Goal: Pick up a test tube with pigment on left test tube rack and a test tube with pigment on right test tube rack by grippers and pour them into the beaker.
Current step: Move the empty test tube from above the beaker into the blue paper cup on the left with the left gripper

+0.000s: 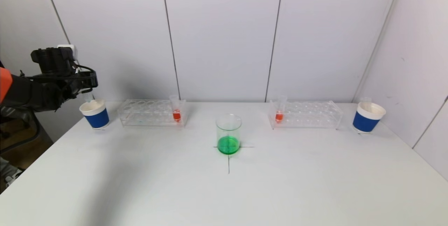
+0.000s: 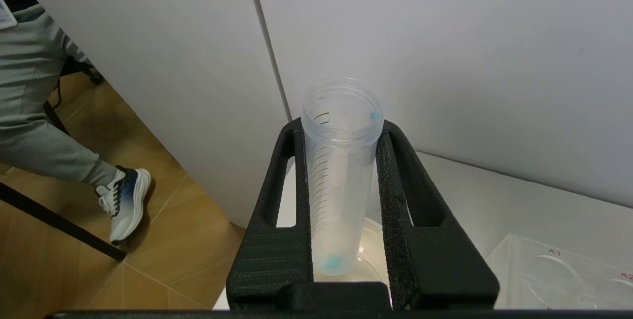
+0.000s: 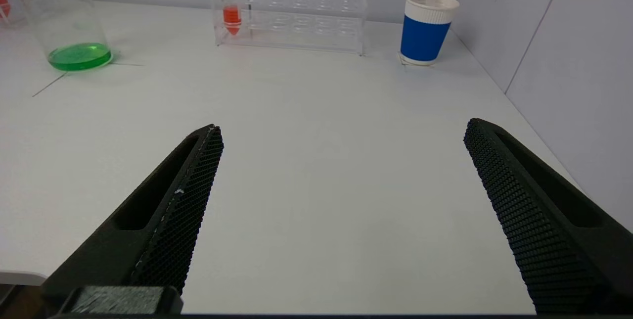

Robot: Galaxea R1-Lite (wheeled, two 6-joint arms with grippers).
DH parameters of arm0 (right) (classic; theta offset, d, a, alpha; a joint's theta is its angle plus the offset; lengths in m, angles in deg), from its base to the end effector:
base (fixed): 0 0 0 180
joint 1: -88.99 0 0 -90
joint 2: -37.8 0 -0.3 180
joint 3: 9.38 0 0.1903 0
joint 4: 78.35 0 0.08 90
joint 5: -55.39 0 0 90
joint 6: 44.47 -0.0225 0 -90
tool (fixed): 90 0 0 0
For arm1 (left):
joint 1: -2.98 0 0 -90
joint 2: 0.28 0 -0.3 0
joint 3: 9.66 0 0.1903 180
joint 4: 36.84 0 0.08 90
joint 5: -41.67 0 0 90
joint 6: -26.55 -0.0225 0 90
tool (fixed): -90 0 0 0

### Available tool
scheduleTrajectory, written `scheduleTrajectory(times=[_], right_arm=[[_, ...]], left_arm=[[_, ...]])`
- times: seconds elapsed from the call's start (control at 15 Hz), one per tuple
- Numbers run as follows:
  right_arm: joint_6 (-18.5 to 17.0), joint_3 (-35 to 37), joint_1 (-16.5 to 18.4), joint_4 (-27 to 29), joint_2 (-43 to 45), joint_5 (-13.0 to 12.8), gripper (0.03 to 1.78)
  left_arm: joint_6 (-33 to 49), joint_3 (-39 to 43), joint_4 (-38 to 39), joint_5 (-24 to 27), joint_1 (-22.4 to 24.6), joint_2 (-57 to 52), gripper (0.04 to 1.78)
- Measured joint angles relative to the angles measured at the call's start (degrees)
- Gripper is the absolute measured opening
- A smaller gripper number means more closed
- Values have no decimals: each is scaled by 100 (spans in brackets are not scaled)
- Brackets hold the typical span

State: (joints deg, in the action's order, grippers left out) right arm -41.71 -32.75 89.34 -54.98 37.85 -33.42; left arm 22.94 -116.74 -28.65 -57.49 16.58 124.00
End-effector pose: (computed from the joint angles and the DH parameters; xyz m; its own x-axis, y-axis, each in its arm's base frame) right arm -0.0229 0.0006 0.0755 0.9999 0.0147 0.0009 -0.0146 0.9987 -0.0482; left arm 0.4382 0.1097 0.1756 0.9103 0.3840 -0.1546 -0.3746 0.9231 0.0871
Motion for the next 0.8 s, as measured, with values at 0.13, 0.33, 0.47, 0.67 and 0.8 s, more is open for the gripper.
scheduleTrajectory(times=[0.13,0.33,0.47,0.67,0.8], right_arm=[[2,0,0,0,0,2,177],[2,0,0,0,0,2,177],[2,0,0,0,0,0,177],[0,0,0,0,0,0,177],[0,0,0,0,0,0,177]], left_arm=[[-7,183,189,20,-5,24,42],[-9,389,388,24,-16,63,42],[4,549,402,29,-21,72,42],[11,767,571,33,-29,80,42],[-9,935,903,66,-29,99,42]])
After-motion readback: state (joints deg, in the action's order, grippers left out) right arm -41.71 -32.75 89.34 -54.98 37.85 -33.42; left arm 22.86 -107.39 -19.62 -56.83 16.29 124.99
